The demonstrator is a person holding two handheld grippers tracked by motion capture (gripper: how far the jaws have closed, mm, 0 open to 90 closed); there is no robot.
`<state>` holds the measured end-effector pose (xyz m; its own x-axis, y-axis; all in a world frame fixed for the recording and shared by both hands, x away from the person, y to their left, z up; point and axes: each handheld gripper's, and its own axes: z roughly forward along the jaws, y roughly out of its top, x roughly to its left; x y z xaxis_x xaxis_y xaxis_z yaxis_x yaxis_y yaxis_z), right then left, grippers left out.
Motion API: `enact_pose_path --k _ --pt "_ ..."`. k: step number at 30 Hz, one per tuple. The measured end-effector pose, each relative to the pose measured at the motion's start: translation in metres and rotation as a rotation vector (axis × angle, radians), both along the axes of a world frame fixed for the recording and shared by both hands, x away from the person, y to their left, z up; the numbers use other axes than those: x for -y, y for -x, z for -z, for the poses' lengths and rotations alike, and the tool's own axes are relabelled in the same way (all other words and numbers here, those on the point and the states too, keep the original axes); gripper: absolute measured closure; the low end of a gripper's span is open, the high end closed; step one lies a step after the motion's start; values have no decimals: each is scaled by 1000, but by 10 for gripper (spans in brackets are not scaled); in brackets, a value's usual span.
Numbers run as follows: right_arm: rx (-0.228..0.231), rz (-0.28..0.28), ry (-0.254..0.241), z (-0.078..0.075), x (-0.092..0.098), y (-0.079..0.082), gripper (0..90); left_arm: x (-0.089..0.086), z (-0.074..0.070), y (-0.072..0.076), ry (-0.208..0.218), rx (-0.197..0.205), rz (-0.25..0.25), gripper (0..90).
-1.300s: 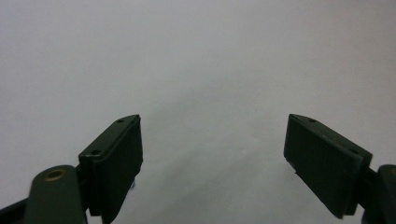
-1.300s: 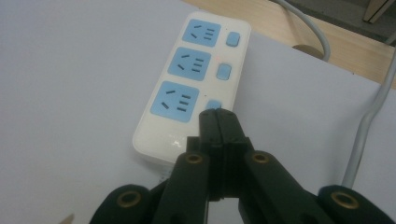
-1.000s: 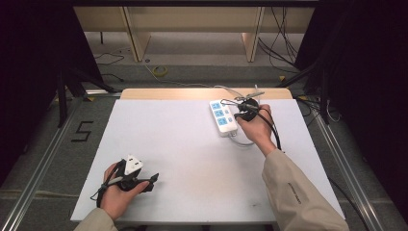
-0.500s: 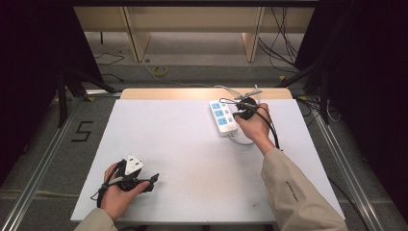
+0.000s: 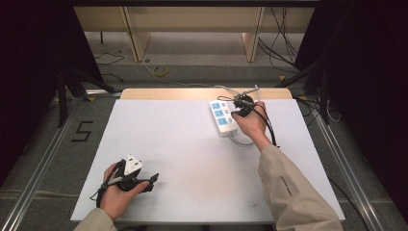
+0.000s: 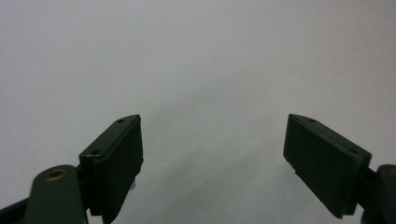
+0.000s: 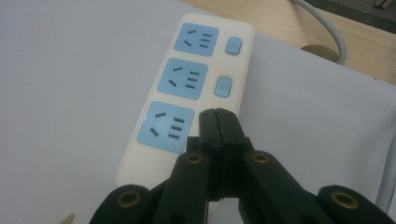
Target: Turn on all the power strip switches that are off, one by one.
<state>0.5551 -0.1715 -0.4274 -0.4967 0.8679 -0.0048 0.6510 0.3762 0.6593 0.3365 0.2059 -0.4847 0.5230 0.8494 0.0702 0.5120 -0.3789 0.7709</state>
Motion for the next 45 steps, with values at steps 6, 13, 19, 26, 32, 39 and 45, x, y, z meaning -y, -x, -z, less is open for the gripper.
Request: enact_pose_path --k 6,13,19,26,32,39,45 --pt "-12 -2 17 3 -4 -5 900 0 1 0 2 0 3 199" --pt "-23 -5 25 8 -5 -9 900 1 0 0 -4 -3 9 199" --pt "-32 -6 42 12 -8 -11 900 1 0 0 -6 -5 13 199" --pt "-45 -17 54 16 -12 -11 900 0 0 0 -3 -5 11 199" --pt "-40 -14 67 18 -12 -12 900 0 0 0 -4 -4 11 199" --pt "-43 -13 60 19 -13 -14 900 1 0 -1 -4 -5 13 199" --pt "-41 -23 72 20 -14 -13 900 0 0 0 -7 -7 11 199"
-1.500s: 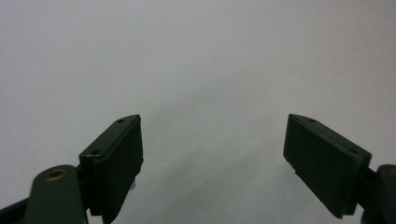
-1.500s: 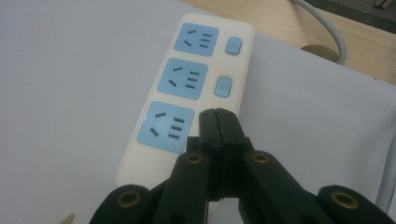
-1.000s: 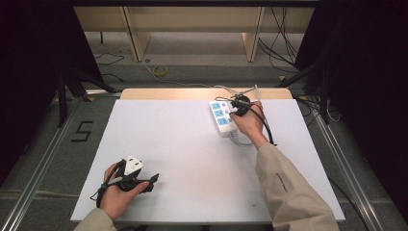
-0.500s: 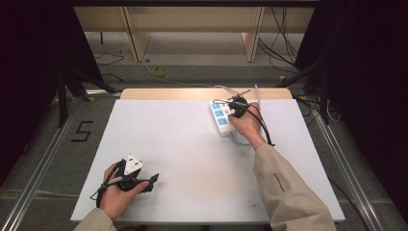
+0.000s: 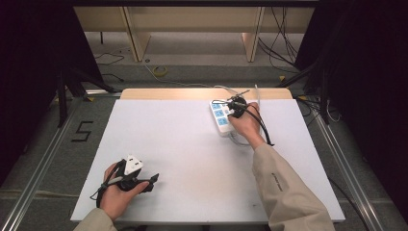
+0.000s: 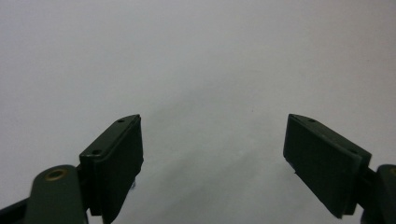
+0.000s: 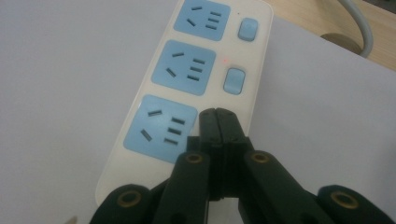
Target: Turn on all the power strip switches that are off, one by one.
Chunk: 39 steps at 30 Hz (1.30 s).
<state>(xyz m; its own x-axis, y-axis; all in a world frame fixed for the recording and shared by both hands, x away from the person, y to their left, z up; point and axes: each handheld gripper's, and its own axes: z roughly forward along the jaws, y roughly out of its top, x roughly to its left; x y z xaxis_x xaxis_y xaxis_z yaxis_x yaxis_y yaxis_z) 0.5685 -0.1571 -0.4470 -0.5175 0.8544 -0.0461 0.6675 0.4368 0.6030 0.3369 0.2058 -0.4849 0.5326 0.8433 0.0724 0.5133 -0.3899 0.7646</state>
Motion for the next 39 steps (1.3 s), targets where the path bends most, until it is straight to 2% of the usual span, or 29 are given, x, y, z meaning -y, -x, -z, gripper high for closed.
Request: enact_pose_path --k 18,23,36,39 --pt "-1 38 -13 3 -1 1 900 2 0 1 11 -3 3 198" --pt "-8 55 -41 4 1 1 900 2 0 1 10 -6 -1 198" --pt "5 46 -8 3 -2 3 900 1 1 1 12 -8 -4 198" --pt "8 44 -13 -1 -2 2 900 1 1 1 14 -8 -3 198"
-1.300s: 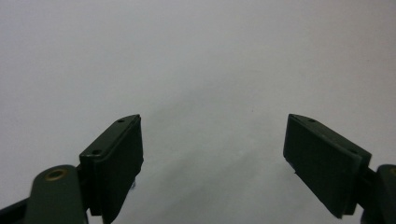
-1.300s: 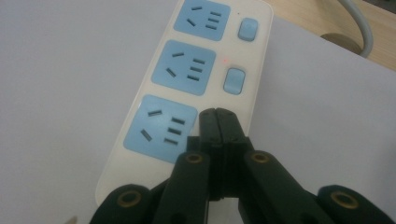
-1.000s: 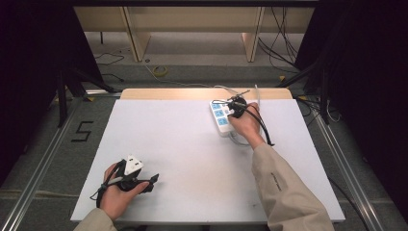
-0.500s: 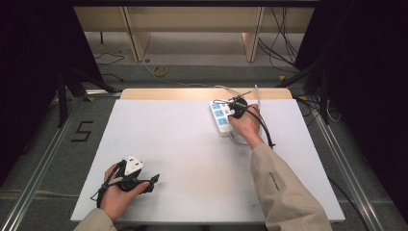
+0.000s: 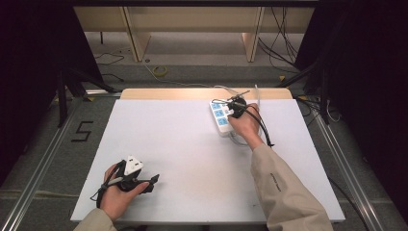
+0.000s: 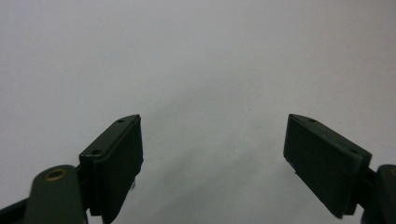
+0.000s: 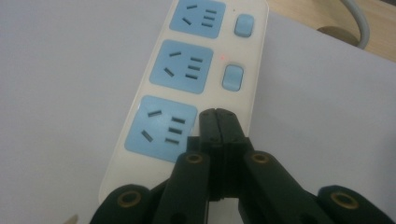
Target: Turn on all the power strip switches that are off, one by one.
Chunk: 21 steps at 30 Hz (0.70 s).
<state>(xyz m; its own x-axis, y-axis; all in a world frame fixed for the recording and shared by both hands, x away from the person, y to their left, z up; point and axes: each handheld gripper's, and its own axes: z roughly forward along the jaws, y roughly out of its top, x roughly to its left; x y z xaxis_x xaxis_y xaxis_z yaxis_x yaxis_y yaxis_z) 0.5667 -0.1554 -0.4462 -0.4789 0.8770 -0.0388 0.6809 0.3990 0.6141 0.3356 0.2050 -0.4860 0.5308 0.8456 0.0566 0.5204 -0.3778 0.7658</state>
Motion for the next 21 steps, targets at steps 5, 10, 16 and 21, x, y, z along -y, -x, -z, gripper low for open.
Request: enact_pose_path --k 5,10,16,21 --pt "25 20 -23 -6 2 -3 900 0 0 -1 0 -1 3 198" --pt "17 25 -24 -7 3 -7 900 0 1 0 2 -2 0 198" --pt "6 29 -22 -7 4 -13 900 -1 1 2 1 -3 -3 198" --pt "5 34 -25 -7 5 -20 900 -2 1 2 -5 -5 -4 198"
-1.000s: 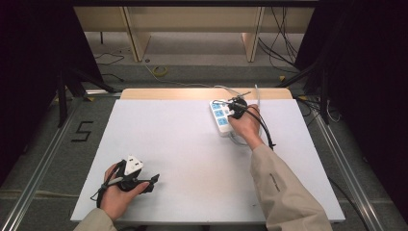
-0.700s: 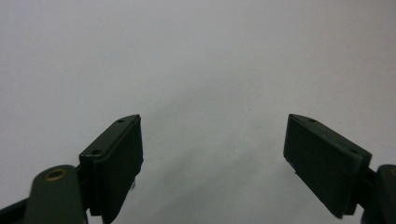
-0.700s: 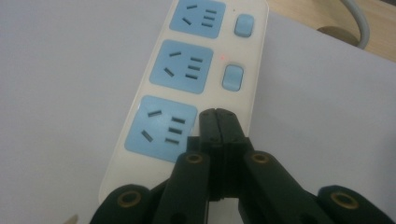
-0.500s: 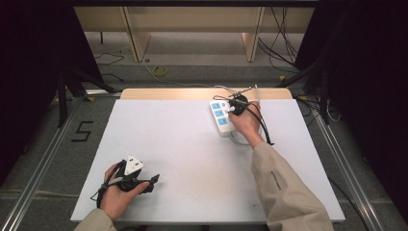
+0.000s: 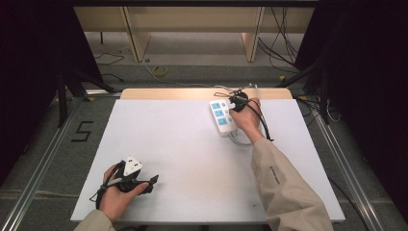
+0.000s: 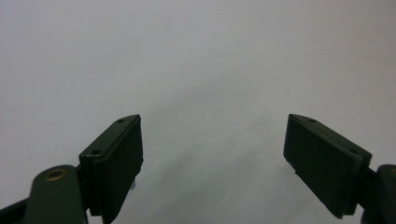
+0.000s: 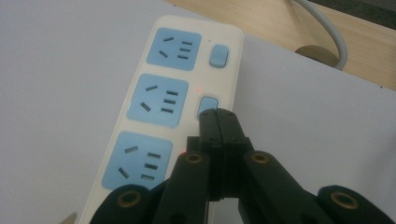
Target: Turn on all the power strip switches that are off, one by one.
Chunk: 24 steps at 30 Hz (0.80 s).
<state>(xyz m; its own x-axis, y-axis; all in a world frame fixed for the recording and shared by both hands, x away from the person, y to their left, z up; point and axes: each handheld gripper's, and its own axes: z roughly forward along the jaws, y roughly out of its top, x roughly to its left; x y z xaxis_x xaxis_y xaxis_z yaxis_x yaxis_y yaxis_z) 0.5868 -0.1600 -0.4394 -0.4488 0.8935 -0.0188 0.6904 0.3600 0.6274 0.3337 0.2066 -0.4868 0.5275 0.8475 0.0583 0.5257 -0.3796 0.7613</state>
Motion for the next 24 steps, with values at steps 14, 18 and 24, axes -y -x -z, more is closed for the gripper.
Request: enact_pose_path --k 14,18,24 --pt "6 12 -13 -3 -4 -20 900 0 1 1 5 -6 0 198" --pt "14 12 -12 -5 -5 -22 900 -1 0 2 3 -5 2 198" --pt "19 13 -11 -6 -8 -24 900 -1 0 2 1 -4 4 198"
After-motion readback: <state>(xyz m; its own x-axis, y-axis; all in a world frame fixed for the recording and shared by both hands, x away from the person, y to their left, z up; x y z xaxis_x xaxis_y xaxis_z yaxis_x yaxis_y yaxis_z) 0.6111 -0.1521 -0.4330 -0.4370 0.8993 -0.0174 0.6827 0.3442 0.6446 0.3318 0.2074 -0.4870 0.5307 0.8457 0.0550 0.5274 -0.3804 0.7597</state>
